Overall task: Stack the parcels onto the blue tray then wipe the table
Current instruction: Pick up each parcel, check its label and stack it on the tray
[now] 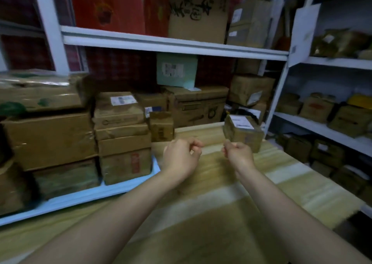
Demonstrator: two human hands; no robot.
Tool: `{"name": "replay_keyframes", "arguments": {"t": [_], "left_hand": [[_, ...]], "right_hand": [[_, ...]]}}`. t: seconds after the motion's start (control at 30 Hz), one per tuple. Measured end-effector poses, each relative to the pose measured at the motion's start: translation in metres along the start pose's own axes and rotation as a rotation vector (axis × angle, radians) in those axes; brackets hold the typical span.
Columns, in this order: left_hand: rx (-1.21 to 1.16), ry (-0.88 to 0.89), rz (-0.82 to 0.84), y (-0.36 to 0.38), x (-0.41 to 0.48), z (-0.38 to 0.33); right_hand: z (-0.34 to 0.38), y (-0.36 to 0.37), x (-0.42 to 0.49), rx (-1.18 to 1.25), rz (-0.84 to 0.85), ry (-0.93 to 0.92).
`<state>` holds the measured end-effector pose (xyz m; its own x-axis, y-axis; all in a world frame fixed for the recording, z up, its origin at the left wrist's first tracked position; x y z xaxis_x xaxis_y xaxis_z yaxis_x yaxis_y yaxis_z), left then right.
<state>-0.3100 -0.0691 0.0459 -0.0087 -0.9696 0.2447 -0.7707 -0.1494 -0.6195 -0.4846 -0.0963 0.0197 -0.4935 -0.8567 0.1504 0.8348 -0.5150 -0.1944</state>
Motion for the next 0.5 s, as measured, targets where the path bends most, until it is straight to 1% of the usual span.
{"name": "replay_keyframes", "arguments": {"t": [0.07, 0.13, 0.23, 0.33, 0.4, 0.5], "left_hand": [[0.002, -0.039, 0.077, 0.031, 0.015, -0.002], [0.002, -0.104, 0.188, 0.061, 0.034, -0.006], [-0.003, -0.155, 0.315, 0.098, 0.063, -0.017], [-0.033, -0.153, 0.371, 0.130, 0.086, -0.034], [-0.044, -0.172, 0.444, 0.148, 0.095, -0.043], [-0.134, -0.222, 0.524, 0.160, 0.105, -0.054]], "right_hand": [[-0.023, -0.024, 0.022, 0.027, -0.077, 0.074], [-0.041, -0.041, 0.042, 0.062, -0.164, 0.122], [-0.059, -0.057, 0.073, 0.080, -0.231, 0.174], [-0.069, -0.067, 0.102, 0.095, -0.223, 0.158], [-0.074, -0.068, 0.118, 0.108, -0.200, 0.137], [-0.075, -0.065, 0.133, 0.122, -0.148, 0.121]]}}
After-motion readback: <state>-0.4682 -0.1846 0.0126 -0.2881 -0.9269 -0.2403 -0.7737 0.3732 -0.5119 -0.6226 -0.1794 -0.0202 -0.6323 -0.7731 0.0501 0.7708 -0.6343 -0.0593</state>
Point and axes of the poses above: each hand's wrist, its own x-axis towards the middle knuckle, its own y-axis out of the palm, z = x × y, the point moved 1 cm from there along x, towards the middle knuckle, and after that the axes turned 9 degrees about -y, right-handed, at the moved point
